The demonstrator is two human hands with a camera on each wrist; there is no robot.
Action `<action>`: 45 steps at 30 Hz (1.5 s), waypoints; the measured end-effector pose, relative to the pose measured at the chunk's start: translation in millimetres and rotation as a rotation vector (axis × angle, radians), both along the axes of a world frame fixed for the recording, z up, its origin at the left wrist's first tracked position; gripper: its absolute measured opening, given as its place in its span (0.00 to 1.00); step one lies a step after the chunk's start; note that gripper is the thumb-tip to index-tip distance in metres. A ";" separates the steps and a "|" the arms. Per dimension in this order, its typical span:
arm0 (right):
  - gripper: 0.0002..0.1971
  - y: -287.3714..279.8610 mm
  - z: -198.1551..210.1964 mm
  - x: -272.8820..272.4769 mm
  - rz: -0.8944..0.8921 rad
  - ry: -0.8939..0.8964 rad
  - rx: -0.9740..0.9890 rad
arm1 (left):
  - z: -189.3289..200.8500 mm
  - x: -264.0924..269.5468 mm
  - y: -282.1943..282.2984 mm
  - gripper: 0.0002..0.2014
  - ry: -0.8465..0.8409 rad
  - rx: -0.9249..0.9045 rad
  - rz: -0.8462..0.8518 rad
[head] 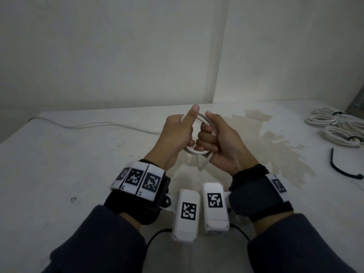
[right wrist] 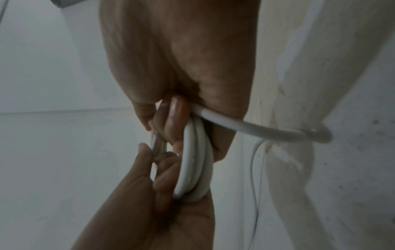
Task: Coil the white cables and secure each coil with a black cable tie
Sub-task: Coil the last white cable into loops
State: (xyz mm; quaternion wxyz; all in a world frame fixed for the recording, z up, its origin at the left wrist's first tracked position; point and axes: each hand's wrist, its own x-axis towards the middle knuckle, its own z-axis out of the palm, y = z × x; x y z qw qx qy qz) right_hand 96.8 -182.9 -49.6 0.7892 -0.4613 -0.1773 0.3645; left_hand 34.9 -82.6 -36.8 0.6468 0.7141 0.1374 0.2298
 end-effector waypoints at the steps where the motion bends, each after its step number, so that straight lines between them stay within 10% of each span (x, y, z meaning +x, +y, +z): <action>1: 0.23 -0.1 0.1 -0.7 -0.061 -0.018 -0.021 | -0.7 0.4 -1.3 0.21 0.004 0.003 -0.011; 12: 0.25 -11.2 4.2 10.7 -0.200 0.243 0.385 | -20.7 -3.6 -4.8 0.29 0.728 -0.066 -0.243; 17: 0.25 -7.5 2.0 8.8 -0.193 0.214 0.355 | -24.7 1.0 -5.1 0.08 0.452 -0.386 -0.112; 25: 0.20 -15.2 -6.5 23.8 -0.324 0.297 0.274 | -25.6 10.9 -4.5 0.11 0.199 -0.166 0.111; 35: 0.08 -5.0 -10.7 15.6 -0.283 -0.011 0.003 | -19.7 2.2 10.8 0.12 -0.063 -0.170 0.041; 45: 0.18 -6.4 -8.8 12.7 -0.270 -0.209 -0.144 | -22.2 0.6 10.8 0.12 -0.061 -0.152 -0.062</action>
